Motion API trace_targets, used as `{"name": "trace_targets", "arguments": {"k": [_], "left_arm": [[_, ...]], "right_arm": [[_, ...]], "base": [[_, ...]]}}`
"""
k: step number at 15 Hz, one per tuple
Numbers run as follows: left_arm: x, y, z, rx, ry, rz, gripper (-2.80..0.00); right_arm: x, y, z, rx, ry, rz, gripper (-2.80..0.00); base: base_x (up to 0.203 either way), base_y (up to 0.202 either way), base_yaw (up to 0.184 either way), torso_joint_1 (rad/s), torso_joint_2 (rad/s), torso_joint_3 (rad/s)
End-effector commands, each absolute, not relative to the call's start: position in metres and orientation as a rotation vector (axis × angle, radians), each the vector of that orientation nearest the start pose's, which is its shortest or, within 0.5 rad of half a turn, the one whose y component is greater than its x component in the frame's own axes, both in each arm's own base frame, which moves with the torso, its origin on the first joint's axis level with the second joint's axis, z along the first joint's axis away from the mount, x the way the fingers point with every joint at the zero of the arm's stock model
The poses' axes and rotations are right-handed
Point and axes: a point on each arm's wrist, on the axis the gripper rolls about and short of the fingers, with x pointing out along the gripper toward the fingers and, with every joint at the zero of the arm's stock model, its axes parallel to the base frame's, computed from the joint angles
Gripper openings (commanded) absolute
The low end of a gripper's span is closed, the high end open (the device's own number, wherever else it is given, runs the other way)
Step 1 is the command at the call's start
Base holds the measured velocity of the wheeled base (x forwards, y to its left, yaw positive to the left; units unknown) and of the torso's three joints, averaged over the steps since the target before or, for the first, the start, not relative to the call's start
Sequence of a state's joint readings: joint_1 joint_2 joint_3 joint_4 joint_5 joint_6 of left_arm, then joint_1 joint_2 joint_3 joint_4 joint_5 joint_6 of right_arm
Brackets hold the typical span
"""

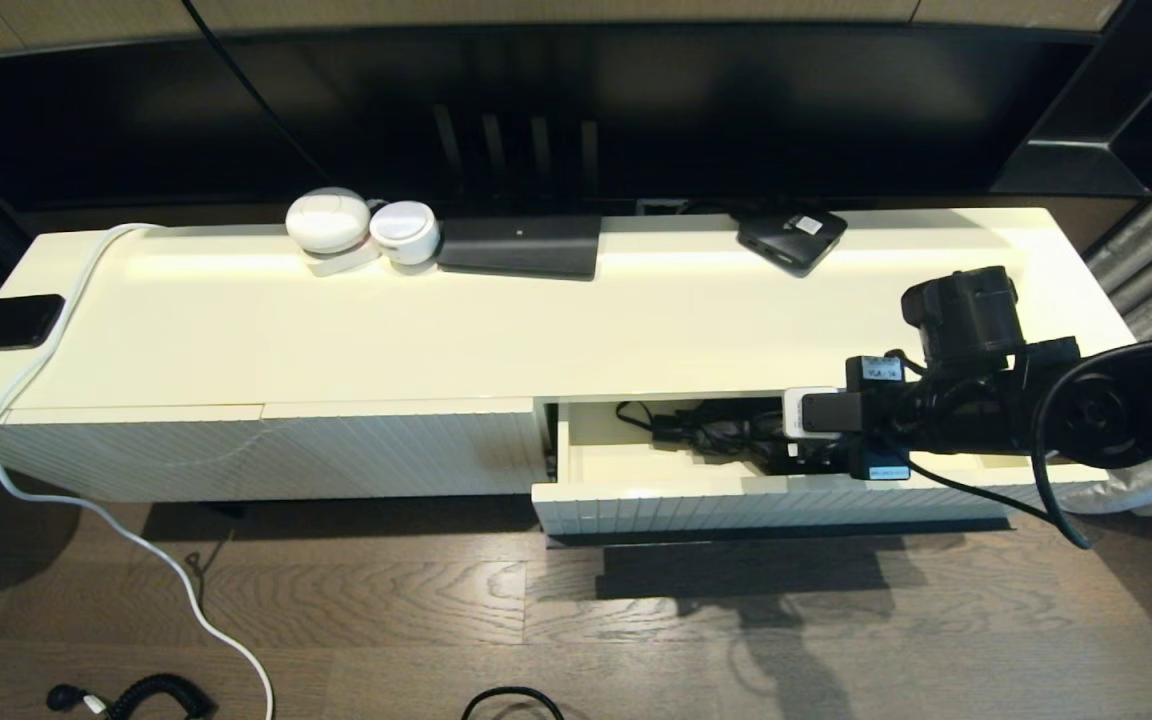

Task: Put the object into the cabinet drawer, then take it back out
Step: Open the drawer

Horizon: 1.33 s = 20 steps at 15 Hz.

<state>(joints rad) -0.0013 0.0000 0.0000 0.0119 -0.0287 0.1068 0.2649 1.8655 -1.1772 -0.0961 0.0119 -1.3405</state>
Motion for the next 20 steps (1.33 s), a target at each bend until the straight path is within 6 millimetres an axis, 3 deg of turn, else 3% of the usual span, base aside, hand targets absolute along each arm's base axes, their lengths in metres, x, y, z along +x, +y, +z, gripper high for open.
{"name": "trace_targets", "arguments": {"k": [1, 10, 20], "left_arm": [[-0.023, -0.001, 0.074, 0.107, 0.009, -0.031, -2.8], [-0.023, -0.001, 0.074, 0.107, 0.011, -0.031, -2.8], [-0.023, -0.001, 0.074, 0.107, 0.011, -0.03, -2.8]], "right_arm": [[0.347, 0.094, 0.172, -1.392, 0.318, 0.638, -2.8], [0.358, 0.094, 0.152, -1.41, 0.355, 0.667, -2.8], [0.353, 0.09, 0.156, -1.405, 0.417, 0.701, -2.8]], "base": [[0.0, 0.0, 0.0, 0.0, 0.0, 0.0], [0.0, 0.0, 0.0, 0.0, 0.0, 0.0], [0.0, 0.0, 0.0, 0.0, 0.0, 0.0]]}}
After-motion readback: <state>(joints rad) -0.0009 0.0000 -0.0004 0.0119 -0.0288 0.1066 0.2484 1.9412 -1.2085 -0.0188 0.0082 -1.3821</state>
